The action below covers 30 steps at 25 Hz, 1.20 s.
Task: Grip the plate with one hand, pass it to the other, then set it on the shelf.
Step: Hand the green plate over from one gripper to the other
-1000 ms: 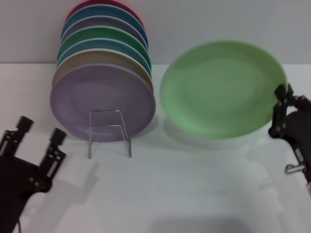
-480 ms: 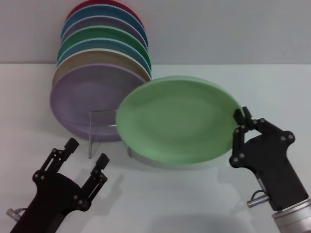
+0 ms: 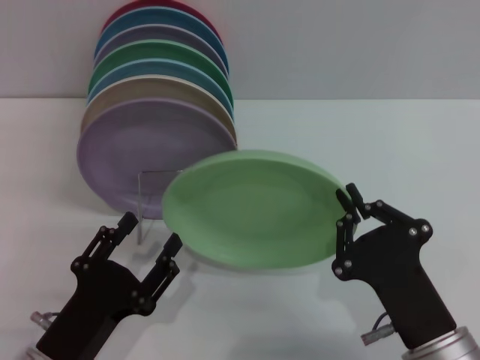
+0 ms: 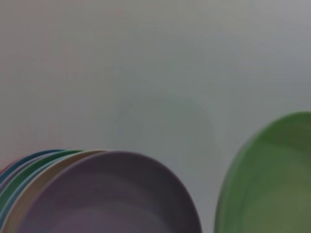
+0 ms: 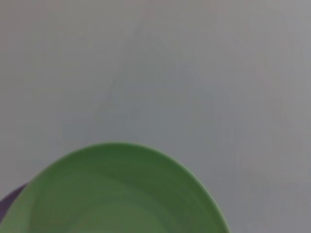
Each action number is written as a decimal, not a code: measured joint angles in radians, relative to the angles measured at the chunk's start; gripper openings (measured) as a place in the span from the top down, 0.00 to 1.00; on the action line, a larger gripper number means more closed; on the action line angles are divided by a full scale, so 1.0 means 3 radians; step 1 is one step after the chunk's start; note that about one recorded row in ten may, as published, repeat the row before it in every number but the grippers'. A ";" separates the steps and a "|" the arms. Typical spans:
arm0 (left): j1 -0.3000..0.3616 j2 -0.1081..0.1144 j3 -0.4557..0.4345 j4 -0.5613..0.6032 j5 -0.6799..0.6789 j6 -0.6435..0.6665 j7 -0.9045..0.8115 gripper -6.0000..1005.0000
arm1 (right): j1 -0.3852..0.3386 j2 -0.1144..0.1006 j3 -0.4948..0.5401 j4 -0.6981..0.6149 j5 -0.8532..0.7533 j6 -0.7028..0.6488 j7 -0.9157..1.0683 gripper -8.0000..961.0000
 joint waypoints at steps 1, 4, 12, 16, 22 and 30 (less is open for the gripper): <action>-0.0006 0.0000 -0.0018 -0.0008 0.0000 -0.0017 -0.0005 0.29 | -0.0001 0.0000 -0.0031 0.0006 0.0033 -0.0005 -0.0060 0.92; -0.0010 0.0000 -0.0026 -0.0010 -0.0001 -0.0025 -0.0009 0.29 | -0.0003 -0.0002 -0.0095 0.0016 0.0078 -0.0010 -0.0188 0.92; -0.0055 -0.0001 -0.0120 -0.0097 -0.0002 -0.0192 -0.0024 0.29 | -0.0003 -0.0008 -0.0115 0.0002 0.0085 -0.0045 -0.0263 0.92; -0.0078 0.0002 -0.0157 -0.0126 -0.0001 -0.0246 -0.0040 0.29 | 0.0001 -0.0010 -0.0119 0.0002 0.0087 -0.0045 -0.0264 0.91; -0.0112 0.0001 -0.0170 -0.0138 -0.0001 -0.0332 -0.0042 0.29 | 0.0006 -0.0010 -0.0141 -0.0001 0.0087 -0.0042 -0.0266 0.91; -0.0115 0.0000 -0.0168 -0.0152 -0.0001 -0.0334 -0.0043 0.34 | 0.0013 -0.0010 -0.0152 0.0003 0.0087 -0.0025 -0.0267 0.91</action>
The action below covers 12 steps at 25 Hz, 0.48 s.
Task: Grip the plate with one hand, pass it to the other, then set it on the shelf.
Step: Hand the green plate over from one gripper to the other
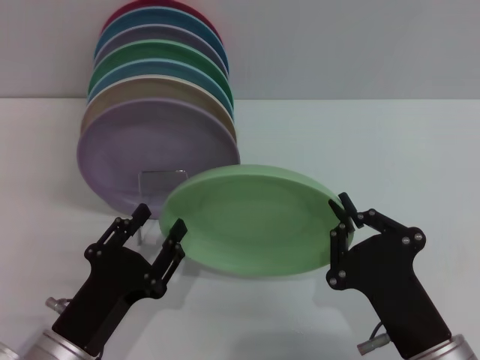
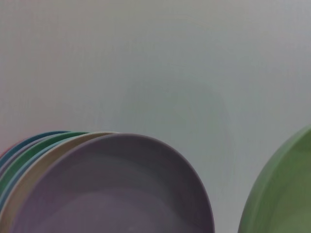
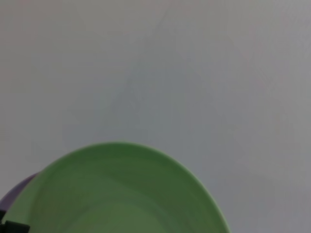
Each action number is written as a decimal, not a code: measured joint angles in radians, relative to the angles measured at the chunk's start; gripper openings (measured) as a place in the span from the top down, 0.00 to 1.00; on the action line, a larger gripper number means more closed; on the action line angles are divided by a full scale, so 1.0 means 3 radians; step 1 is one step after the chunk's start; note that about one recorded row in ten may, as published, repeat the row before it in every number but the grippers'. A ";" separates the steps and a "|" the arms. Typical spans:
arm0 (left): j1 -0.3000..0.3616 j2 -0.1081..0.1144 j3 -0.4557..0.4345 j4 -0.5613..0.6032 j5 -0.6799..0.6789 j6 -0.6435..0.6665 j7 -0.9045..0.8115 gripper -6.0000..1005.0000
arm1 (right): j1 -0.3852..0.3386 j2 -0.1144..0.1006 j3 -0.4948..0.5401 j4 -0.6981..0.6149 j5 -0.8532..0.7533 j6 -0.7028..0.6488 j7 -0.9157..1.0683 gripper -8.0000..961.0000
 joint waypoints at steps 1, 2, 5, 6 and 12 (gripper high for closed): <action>-0.0001 0.0000 0.0000 0.0000 0.0000 0.0000 0.0003 0.35 | 0.0000 0.0000 0.0000 0.0000 0.0000 0.0003 0.0000 0.90; -0.0002 0.0000 0.0000 0.0000 0.0000 0.0000 0.0007 0.37 | 0.0000 0.0001 0.0000 0.0001 0.0000 0.0005 -0.0001 0.90; -0.0006 0.0000 0.0000 0.0000 0.0000 0.0000 0.0015 0.43 | 0.0001 0.0002 0.0000 0.0002 0.0002 0.0007 -0.0001 0.90; -0.0008 0.0000 0.0000 0.0001 0.0000 0.0000 0.0016 0.45 | 0.0004 0.0002 0.0000 0.0002 0.0002 0.0007 -0.0001 0.90; -0.0030 0.0000 0.0000 0.0005 0.0000 0.0000 0.0022 0.57 | 0.0018 0.0004 0.0000 -0.0002 0.0016 0.0014 0.0013 0.90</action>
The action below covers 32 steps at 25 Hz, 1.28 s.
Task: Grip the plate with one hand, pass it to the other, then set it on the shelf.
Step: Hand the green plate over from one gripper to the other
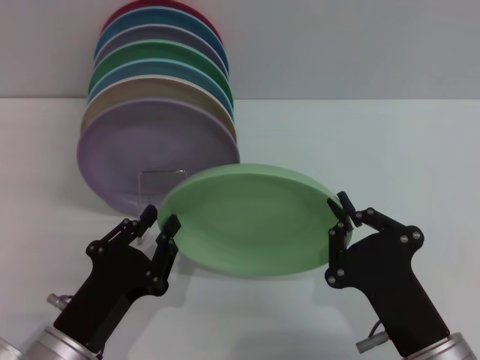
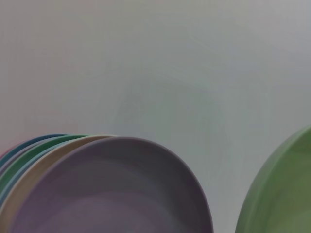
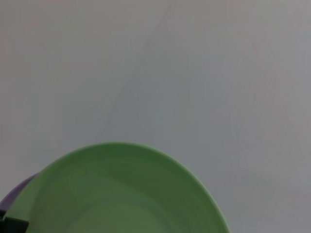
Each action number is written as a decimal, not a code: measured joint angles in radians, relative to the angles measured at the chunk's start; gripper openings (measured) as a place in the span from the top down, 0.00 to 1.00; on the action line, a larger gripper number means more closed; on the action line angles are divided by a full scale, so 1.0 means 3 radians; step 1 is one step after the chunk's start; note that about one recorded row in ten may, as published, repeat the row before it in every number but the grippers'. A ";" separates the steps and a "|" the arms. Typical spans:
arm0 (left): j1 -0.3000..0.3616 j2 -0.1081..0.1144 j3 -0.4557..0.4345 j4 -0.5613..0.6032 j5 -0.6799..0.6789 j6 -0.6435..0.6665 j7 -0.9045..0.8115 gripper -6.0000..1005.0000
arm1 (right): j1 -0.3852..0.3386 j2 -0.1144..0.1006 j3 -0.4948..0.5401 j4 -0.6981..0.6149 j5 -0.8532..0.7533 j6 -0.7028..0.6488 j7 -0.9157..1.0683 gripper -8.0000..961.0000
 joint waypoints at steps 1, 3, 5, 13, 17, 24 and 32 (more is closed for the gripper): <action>-0.0002 0.0000 0.0000 0.0002 0.0000 0.0000 0.0000 0.61 | 0.0003 0.0000 0.0000 0.0000 0.0008 0.0000 0.0002 0.90; -0.0007 0.0000 0.0000 0.0006 0.0000 0.0000 0.0001 0.68 | 0.0006 0.0001 0.0000 0.0001 0.0023 0.0000 0.0004 0.90; -0.0010 0.0000 0.0000 0.0009 0.0000 0.0000 0.0004 0.71 | 0.0007 0.0001 0.0000 0.0002 0.0026 0.0000 0.0005 0.90; -0.0024 0.0000 0.0000 0.0022 0.0004 0.0000 0.0011 0.80 | 0.0007 0.0001 0.0000 0.0000 0.0029 0.0000 0.0012 0.89; -0.0034 0.0000 0.0000 0.0022 0.0003 0.0000 0.0011 0.81 | 0.0007 0.0001 0.0000 0.0003 0.0033 0.0000 0.0013 0.89; -0.0047 0.0000 0.0000 0.0016 0.0013 0.0000 0.0010 0.81 | 0.0012 0.0001 0.0000 0.0005 0.0035 0.0000 0.0016 0.89; -0.0052 0.0000 0.0000 0.0010 0.0018 0.0000 0.0010 0.81 | 0.0012 0.0001 0.0000 0.0005 0.0035 0.0000 0.0017 0.88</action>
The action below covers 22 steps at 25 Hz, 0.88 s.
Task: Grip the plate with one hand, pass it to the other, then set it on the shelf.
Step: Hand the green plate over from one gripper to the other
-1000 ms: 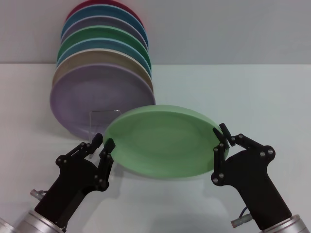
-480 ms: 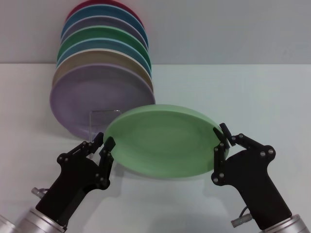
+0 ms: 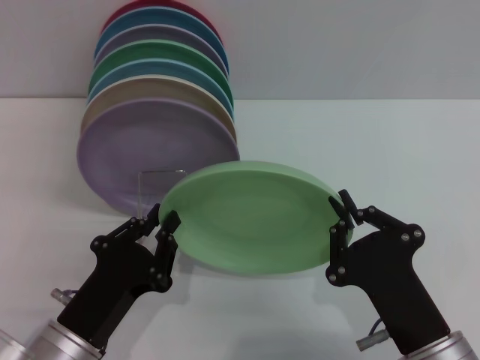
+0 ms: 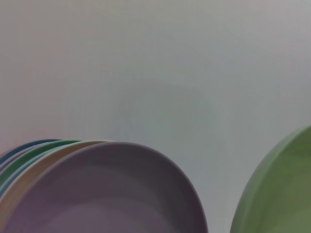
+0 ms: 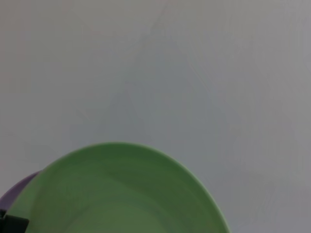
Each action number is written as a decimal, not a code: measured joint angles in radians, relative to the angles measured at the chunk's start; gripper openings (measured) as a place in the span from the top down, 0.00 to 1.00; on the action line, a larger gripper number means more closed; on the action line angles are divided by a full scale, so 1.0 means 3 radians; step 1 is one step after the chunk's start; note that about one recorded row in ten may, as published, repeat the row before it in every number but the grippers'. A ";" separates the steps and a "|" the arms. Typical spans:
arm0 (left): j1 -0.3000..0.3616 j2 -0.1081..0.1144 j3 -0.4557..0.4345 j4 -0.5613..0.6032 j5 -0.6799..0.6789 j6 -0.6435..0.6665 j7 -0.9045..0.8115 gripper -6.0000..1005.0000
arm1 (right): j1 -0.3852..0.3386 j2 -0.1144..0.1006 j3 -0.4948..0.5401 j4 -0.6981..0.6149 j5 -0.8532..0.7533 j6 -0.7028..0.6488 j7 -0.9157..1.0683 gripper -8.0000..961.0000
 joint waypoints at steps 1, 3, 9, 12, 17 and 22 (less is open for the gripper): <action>-0.0001 0.0000 0.0000 -0.0002 0.0002 0.0000 0.0000 0.81 | 0.0000 0.0000 0.0000 0.0000 0.0000 0.0000 0.0000 0.88; -0.0003 0.0000 0.0000 -0.0004 0.0003 0.0000 0.0000 0.82 | 0.0000 0.0000 -0.0003 0.0000 0.0000 0.0001 0.0000 0.88; -0.0005 0.0000 0.0000 -0.0004 0.0003 0.0000 0.0000 0.83 | 0.0004 0.0000 -0.0005 0.0010 0.0000 0.0030 0.0000 0.88; -0.0005 0.0000 0.0000 -0.0004 0.0003 0.0000 0.0000 0.84 | 0.0005 0.0000 -0.0005 0.0013 0.0000 0.0033 0.0000 0.88; -0.0013 0.0000 0.0000 0.0009 0.0003 0.0000 0.0000 0.85 | 0.0016 0.0000 -0.0005 0.0015 0.0000 0.0035 0.0000 0.87; -0.0018 -0.0002 0.0003 0.0017 0.0002 -0.0021 0.0007 0.86 | 0.0031 0.0000 -0.0005 0.0014 0.0000 0.0036 -0.0001 0.87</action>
